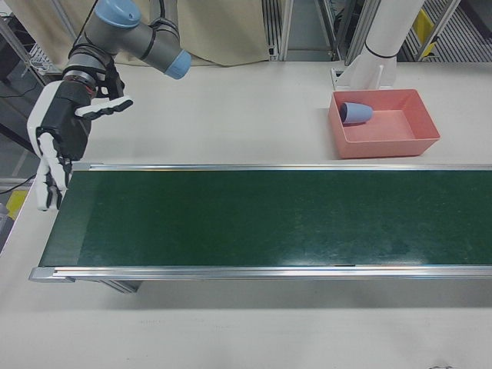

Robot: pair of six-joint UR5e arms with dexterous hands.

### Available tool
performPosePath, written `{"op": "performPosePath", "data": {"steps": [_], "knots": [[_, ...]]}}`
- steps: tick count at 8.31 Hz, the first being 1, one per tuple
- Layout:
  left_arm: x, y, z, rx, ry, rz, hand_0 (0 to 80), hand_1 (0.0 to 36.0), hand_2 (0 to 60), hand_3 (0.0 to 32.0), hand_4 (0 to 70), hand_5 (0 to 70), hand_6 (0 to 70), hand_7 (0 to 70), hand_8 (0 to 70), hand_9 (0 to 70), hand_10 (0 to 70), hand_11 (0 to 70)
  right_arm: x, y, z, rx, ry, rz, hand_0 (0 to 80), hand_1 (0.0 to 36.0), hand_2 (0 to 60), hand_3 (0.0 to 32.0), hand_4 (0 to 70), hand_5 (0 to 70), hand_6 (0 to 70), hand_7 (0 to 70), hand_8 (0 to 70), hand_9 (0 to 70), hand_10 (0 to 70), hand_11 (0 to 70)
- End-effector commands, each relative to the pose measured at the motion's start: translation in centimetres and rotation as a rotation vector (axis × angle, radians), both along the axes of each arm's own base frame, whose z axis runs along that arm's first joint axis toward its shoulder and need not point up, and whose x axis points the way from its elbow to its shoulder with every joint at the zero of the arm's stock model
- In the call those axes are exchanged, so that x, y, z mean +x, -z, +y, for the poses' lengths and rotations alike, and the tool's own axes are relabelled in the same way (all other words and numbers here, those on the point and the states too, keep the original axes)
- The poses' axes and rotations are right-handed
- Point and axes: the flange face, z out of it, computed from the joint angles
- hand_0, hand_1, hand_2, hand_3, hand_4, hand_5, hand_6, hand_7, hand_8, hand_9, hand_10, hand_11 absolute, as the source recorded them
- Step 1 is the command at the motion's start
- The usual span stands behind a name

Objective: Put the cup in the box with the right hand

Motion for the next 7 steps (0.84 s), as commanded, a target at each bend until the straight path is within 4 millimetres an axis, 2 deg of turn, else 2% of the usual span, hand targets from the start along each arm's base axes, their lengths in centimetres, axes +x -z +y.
{"op": "performPosePath", "data": {"steps": [1,7], "knots": [[0.00,-0.06,-0.02,0.000,0.000,0.000,0.0,0.0,0.0,0.0,0.0,0.0,0.0,0.0,0.0,0.0,0.0,0.0,2.46,-1.76,1.63,-0.006,-0.028,0.001,48.7,13.2,0.0,0.0,0.0,5.5,6.0,19.6,7.4,13.5,0.0,1.1],[0.00,0.00,0.00,0.000,0.000,0.000,0.0,0.0,0.0,0.0,0.0,0.0,0.0,0.0,0.0,0.0,0.0,0.0,2.46,-1.97,1.69,-0.014,-0.028,0.001,49.4,14.2,0.0,0.0,0.0,5.5,5.8,19.4,7.6,13.0,0.0,0.0]]}}
